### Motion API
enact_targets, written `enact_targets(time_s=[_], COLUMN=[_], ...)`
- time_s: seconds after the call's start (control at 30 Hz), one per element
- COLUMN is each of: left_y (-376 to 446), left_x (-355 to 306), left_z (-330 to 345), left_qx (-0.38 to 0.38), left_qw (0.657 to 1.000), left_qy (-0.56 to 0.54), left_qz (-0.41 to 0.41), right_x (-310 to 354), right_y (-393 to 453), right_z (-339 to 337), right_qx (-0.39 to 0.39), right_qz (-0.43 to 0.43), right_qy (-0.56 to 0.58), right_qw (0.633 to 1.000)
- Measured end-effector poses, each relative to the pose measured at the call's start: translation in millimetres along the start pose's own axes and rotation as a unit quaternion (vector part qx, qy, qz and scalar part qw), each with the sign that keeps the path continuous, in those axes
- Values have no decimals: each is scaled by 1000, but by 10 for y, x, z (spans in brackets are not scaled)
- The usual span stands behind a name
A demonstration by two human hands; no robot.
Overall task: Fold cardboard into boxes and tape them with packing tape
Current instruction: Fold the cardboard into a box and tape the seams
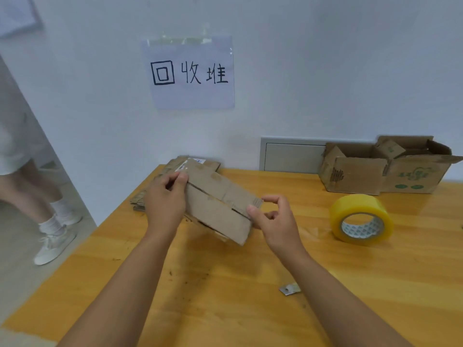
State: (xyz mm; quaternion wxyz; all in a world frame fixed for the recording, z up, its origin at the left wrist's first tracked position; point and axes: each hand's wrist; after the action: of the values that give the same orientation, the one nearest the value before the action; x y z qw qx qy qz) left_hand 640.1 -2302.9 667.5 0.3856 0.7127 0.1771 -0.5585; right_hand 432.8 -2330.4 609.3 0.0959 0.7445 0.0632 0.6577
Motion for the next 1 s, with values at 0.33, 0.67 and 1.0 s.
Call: enact_targets(time_s=[0.33, 0.67, 1.0], left_y=[213, -315, -670], left_x=[138, 410, 733], left_z=[243, 25, -292], left_qx=[220, 288, 317], left_qw=[970, 952, 898], left_qy=[94, 79, 178], left_qz=[-53, 72, 248], right_x=[70, 1, -148], right_y=[-264, -338, -289], right_z=[-181, -31, -60], right_qx=[196, 116, 113], right_qz=[-127, -233, -383], right_qy=[-196, -367, -361], right_qw=[953, 893, 843])
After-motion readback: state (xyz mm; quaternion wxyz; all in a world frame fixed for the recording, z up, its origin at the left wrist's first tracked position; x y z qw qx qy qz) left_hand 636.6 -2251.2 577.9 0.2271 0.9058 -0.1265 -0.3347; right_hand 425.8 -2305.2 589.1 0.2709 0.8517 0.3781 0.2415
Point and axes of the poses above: each hand's wrist, its own y-axis towards the middle knuckle, its own z-axis out of the palm, x = y × z, and after that the axes turned 5 degrees about -x, right-handed
